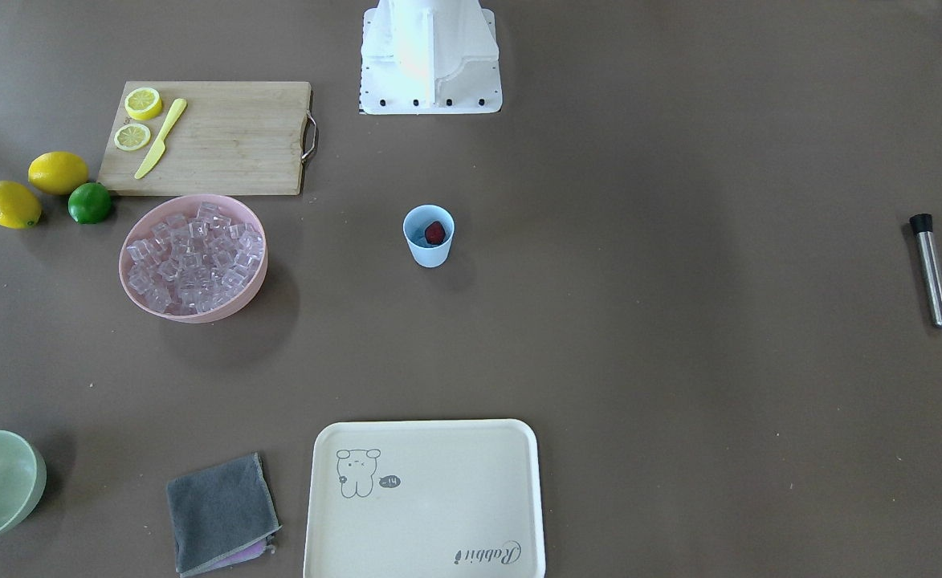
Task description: Mash ice and strawberries in cup
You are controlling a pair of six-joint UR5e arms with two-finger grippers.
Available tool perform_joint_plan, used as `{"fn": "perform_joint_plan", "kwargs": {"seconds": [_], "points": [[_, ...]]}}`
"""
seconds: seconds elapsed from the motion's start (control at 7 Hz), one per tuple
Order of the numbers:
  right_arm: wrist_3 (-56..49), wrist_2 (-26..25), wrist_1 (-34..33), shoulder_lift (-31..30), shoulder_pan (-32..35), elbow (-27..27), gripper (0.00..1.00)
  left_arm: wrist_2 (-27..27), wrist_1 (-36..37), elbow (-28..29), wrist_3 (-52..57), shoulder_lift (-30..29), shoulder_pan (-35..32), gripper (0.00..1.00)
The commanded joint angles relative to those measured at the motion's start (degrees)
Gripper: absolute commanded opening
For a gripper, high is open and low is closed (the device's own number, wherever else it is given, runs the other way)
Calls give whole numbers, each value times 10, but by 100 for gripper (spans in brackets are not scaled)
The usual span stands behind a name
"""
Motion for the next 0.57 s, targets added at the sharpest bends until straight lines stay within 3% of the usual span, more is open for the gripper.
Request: {"fn": "perform_joint_plan", "kwargs": {"seconds": [0.0,0.43], "points": [[-26,5,-48,10,26,7,100,0,9,-2,-29,-7,4,98],[-27,1,-48,0,18,20,100,32,7,12,-21,10,7,98]]}}
